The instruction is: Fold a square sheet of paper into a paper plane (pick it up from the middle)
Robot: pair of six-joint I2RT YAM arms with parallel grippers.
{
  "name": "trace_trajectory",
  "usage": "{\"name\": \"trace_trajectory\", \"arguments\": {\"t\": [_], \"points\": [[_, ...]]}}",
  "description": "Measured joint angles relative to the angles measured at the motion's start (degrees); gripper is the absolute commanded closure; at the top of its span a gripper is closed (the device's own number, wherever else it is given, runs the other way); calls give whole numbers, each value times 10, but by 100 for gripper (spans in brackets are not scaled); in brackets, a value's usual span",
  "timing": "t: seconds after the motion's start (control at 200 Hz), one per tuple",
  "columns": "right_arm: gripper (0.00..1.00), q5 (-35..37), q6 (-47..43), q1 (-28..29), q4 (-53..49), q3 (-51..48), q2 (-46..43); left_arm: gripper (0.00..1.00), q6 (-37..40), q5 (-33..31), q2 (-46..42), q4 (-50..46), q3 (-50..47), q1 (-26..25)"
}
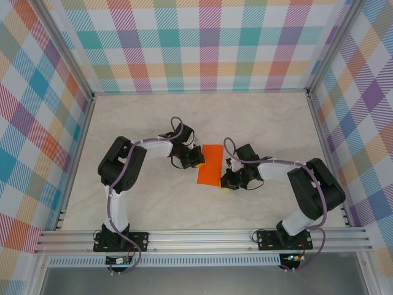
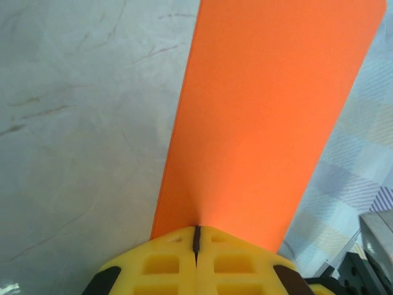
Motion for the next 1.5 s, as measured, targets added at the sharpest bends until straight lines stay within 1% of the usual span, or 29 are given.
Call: {"name": "trace_trajectory", "arguments": {"t": [0.1, 0.195, 0.31, 0.44, 0.565, 0.705, 0.74, 0.86, 0.955, 0.995, 1.095, 1.155, 1.285, 1.4, 1.5], "points": [[100, 27, 1, 0, -17, 39, -12, 100, 32, -1, 10, -46, 37, 0], [100, 54, 11, -1, -14, 100, 8, 100, 73, -2, 23, -98, 80, -1], [100, 83, 30, -7, 0, 194, 87, 100, 125, -3, 44, -147, 125, -1], [100, 100, 51, -17, 1, 262, 177, 100, 168, -7, 55, -169, 149, -1], [100, 115, 62, -21, -16, 291, 224, 100, 187, -9, 55, -172, 151, -2], [100, 129, 73, -23, -27, 294, 224, 100, 186, -8, 53, -169, 148, -2], [100, 136, 77, -23, -32, 294, 222, 97, 185, -8, 50, -164, 144, -2], [100, 167, 99, -19, -49, 272, 198, 84, 167, -7, 34, -141, 119, -2], [100, 191, 119, -20, -63, 237, 163, 81, 139, -7, 5, -126, 82, -3], [100, 196, 123, -20, -65, 220, 149, 82, 124, -7, -12, -117, 65, -5], [100, 190, 123, -20, -60, 185, 115, 89, 76, -10, -66, -82, 11, -15], [100, 173, 120, -22, -45, 167, 91, 94, 41, -14, -99, -49, -25, -30], [100, 121, 116, -23, 3, 130, 45, 100, -26, -27, -140, 13, -82, -71], [100, 73, 112, -23, 45, 91, 35, 100, -68, -35, -149, 53, -108, -102], [100, 46, 104, -23, 56, 63, 35, 100, -90, -40, -149, 72, -120, -118]]}}
